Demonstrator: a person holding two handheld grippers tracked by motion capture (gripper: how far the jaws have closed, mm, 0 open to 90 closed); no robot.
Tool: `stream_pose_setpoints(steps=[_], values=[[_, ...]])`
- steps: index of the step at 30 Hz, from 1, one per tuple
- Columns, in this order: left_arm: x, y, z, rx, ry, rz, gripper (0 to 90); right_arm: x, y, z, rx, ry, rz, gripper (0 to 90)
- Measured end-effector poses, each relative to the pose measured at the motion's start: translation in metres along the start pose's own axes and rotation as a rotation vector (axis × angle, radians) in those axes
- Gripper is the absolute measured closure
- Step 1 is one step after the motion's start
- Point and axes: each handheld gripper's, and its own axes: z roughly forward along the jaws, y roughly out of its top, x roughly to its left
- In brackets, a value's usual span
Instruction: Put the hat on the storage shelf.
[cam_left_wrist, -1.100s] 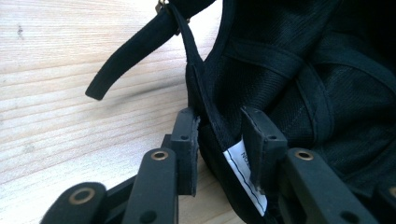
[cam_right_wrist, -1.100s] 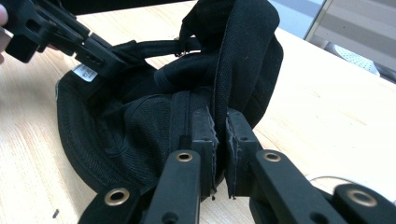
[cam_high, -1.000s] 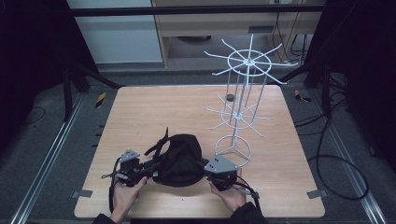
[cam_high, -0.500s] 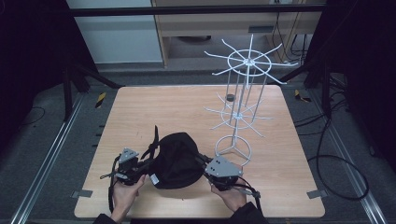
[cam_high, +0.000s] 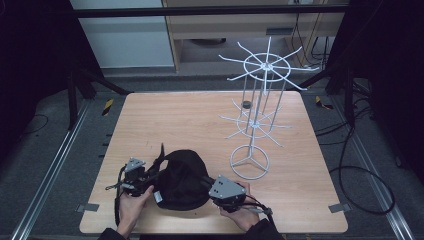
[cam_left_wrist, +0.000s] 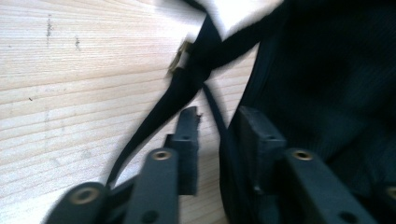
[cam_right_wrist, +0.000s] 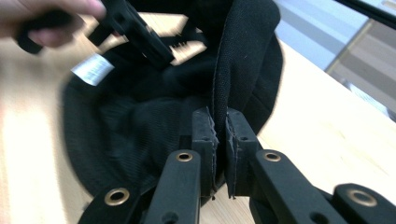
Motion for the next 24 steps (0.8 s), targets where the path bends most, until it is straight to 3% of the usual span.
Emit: stream_pose_setpoints(steps=[2, 7, 10, 13, 17, 19, 24], values=[[0.002, 0.002, -0.006, -0.014, -0.009, -0.014, 56.1, -0.001, -0.002, 0.001, 0.013, -0.016, 0.017, 84.2], [0.003, 0.001, -0.022, -0.016, -0.008, -0.015, 48.1, -0.004, -0.003, 0.001, 0.031, -0.045, 0.043, 84.4], [0.002, 0.001, -0.041, -0.044, -0.014, -0.020, 47.1, -0.008, -0.005, 0.001, 0.043, -0.074, 0.072, 84.4], [-0.003, 0.005, -0.048, -0.072, -0.039, -0.020, 47.0, -0.010, -0.006, 0.001, 0.048, -0.078, 0.087, 84.4], [-0.025, 0.013, -0.053, -0.106, -0.080, 0.038, 46.6, -0.010, -0.006, 0.001, 0.050, -0.081, 0.094, 84.3], [-0.029, 0.015, -0.052, -0.110, -0.089, 0.043, 45.9, -0.010, -0.007, 0.001, 0.050, -0.078, 0.094, 84.3], [-0.055, 0.028, -0.037, -0.115, -0.159, 0.062, 43.6, -0.010, -0.008, 0.002, 0.054, -0.070, 0.109, 84.0]])
